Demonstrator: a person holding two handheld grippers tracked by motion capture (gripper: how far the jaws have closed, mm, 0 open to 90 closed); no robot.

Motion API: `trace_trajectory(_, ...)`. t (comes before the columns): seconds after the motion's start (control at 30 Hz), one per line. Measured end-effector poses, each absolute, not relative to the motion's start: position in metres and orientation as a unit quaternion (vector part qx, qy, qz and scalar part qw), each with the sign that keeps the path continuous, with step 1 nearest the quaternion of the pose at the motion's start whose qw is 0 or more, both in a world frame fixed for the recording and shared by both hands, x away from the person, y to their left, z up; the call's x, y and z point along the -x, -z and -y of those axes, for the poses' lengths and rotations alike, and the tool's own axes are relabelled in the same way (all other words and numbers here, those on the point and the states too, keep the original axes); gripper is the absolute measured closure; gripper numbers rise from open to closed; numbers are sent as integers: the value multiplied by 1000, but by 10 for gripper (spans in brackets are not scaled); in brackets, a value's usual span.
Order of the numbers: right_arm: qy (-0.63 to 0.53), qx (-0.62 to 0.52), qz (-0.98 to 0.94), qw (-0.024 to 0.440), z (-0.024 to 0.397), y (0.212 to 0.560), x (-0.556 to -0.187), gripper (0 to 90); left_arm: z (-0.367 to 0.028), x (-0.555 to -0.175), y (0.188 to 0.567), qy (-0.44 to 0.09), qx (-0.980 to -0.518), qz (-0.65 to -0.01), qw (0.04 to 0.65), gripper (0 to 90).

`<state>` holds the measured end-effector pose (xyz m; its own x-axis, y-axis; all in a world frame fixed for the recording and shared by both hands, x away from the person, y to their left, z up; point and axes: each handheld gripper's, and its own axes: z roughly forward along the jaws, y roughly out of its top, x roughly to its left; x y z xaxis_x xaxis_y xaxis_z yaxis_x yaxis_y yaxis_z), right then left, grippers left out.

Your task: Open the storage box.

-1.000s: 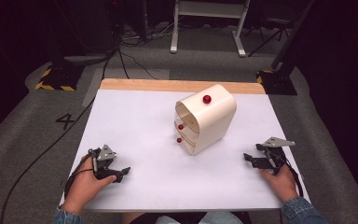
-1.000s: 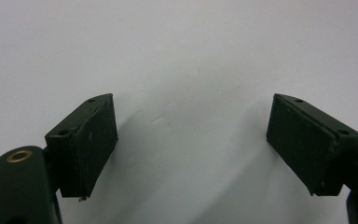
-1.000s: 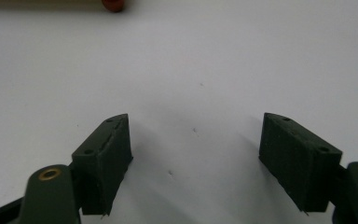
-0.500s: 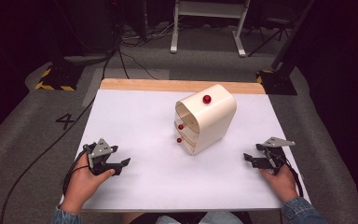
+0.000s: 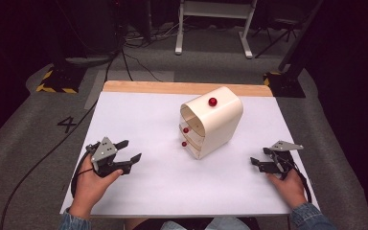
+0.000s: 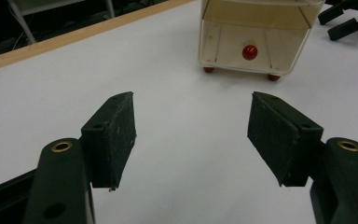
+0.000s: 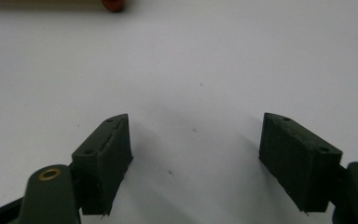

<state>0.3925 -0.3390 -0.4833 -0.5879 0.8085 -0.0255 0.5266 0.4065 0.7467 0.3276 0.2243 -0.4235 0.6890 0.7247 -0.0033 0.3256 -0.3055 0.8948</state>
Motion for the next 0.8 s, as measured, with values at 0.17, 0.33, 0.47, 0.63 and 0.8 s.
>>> trace_trajectory(0.17,-359,-409,-815,196,339,483,-392,253,-215,-332,422,-206,-787,-324,483,329)
trace_trajectory(0.33,-359,-409,-815,197,339,483,-392,253,-203,-339,421,-199,-794,-309,485,328)
trace_trajectory(0.47,-359,-409,-815,197,339,483,-392,253,-191,-347,421,-188,-801,-298,484,329)
trace_trajectory(0.63,-359,-409,-815,198,339,483,-392,253,-175,-358,421,-178,-808,-282,486,329)
trace_trajectory(0.8,-359,-409,-815,198,339,483,-392,253,-159,-370,422,-166,-809,-267,497,339)
